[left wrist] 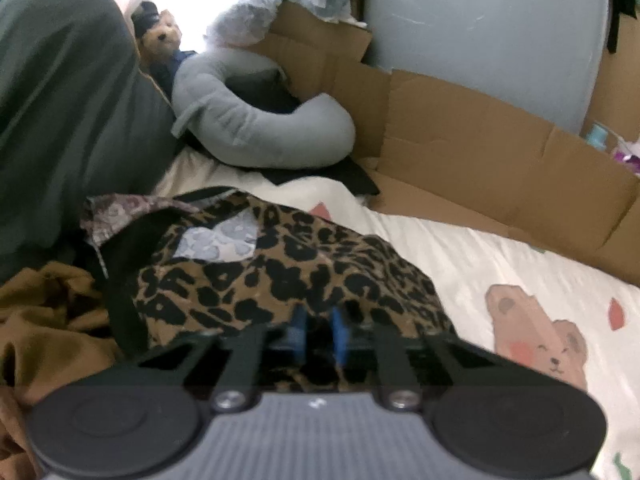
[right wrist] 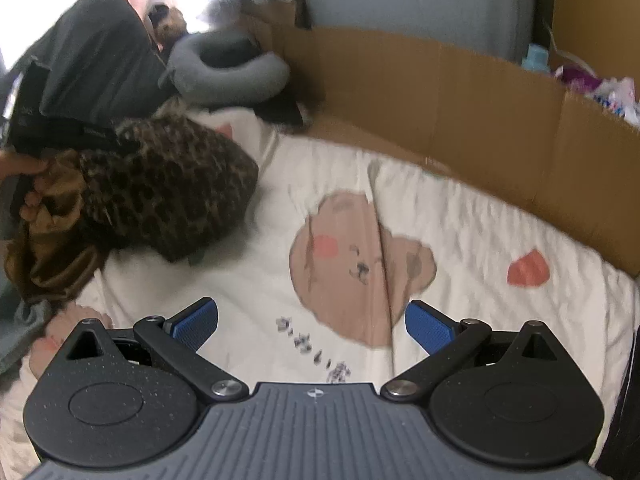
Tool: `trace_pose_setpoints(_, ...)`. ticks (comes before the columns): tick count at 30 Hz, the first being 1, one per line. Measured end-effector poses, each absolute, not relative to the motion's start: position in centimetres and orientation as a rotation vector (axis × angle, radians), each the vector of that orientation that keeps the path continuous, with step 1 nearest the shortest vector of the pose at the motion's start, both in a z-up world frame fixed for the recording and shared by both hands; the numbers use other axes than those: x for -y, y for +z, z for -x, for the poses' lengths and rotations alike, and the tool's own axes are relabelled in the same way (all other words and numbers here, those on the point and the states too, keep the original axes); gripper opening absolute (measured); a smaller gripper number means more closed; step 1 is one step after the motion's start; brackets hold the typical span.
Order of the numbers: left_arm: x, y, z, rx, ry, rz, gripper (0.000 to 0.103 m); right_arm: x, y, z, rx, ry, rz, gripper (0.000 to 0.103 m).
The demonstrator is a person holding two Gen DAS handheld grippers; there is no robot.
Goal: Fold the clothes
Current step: 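Move the left tool toward the leopard-print garment on the clothes pile, then close the left tool on the leopard-print garment's edge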
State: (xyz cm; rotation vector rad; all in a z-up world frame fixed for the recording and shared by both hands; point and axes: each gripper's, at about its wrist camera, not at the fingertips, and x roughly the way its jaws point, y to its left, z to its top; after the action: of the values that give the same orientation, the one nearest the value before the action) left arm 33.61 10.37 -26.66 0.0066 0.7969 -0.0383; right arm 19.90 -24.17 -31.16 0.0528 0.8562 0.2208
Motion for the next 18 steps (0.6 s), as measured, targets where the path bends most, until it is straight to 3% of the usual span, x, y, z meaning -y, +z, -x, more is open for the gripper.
trace_pose_setpoints(6,-10.6,-26.6,-32.3,-0.755,-0.045,0.051,0.001,23.1,-32.0,-19.1,-0.877,0.251,-0.012,0.103)
trace_pose_setpoints(18,-10.4,-25.9,-31.6,-0.735,-0.052,0.029,0.002,22.8,-32.1,-19.0,-0.875,0.275,-0.033,0.103)
